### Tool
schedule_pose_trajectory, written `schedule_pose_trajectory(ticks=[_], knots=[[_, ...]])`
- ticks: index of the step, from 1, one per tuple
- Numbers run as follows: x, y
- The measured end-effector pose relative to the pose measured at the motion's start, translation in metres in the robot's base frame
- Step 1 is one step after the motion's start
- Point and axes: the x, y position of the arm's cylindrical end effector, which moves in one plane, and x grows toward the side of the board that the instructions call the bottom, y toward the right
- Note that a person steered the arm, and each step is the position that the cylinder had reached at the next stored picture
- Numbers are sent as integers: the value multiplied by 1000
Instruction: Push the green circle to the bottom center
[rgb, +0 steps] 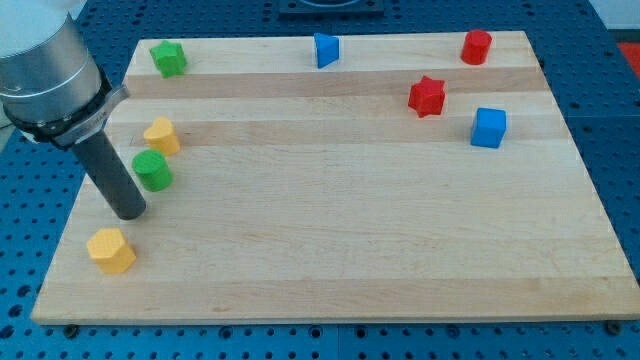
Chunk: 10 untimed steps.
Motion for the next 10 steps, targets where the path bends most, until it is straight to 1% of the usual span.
schedule_pose_trajectory(ticks=[1, 3, 4, 5, 6, 7, 9, 10], knots=[[-6, -1], [-57, -48], [-79, -47], [-80, 9], [-52, 69], [-50, 70], [-46, -34], [-33, -22]])
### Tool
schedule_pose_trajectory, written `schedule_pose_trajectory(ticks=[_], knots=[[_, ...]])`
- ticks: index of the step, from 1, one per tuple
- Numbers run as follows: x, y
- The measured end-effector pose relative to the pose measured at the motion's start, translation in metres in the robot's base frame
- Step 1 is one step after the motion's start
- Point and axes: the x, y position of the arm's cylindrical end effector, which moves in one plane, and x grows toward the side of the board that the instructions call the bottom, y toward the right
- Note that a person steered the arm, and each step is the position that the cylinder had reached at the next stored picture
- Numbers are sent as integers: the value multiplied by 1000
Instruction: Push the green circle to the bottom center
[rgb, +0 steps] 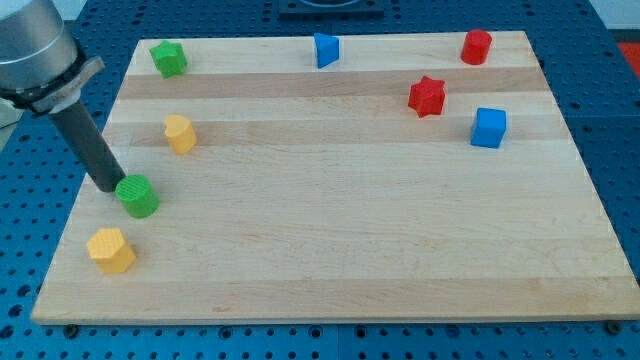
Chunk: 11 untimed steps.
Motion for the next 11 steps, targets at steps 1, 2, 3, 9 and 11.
schedule_pose_trajectory(ticks=[1, 2, 3, 9, 11], knots=[[20, 67], [28, 102], [-6, 65], [55, 117], [87, 129]])
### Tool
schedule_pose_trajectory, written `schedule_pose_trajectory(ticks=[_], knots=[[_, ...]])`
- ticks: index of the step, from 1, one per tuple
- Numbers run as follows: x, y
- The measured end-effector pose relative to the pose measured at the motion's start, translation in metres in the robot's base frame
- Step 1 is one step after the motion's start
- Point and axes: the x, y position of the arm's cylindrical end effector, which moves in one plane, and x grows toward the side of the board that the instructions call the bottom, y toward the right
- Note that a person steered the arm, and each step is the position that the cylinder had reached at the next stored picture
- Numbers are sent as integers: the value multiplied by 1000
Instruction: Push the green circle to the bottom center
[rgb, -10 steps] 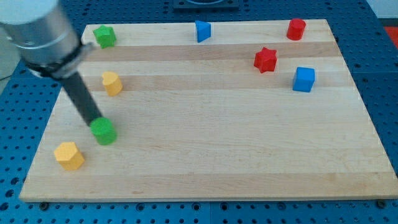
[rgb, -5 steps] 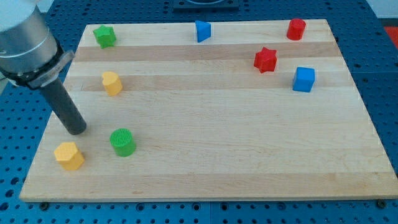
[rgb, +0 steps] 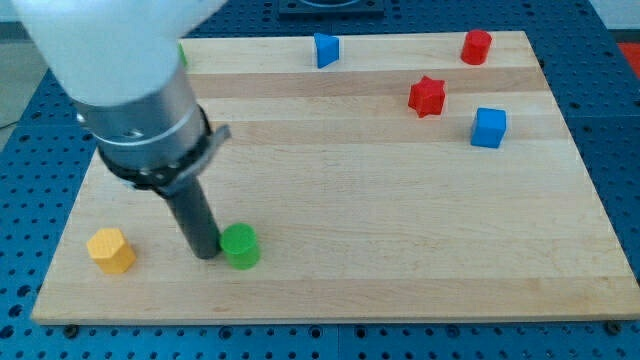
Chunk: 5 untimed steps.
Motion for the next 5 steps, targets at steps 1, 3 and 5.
schedule_pose_trajectory(ticks=[1, 3, 5], knots=[[2, 69], [-5, 73], [-42, 110]])
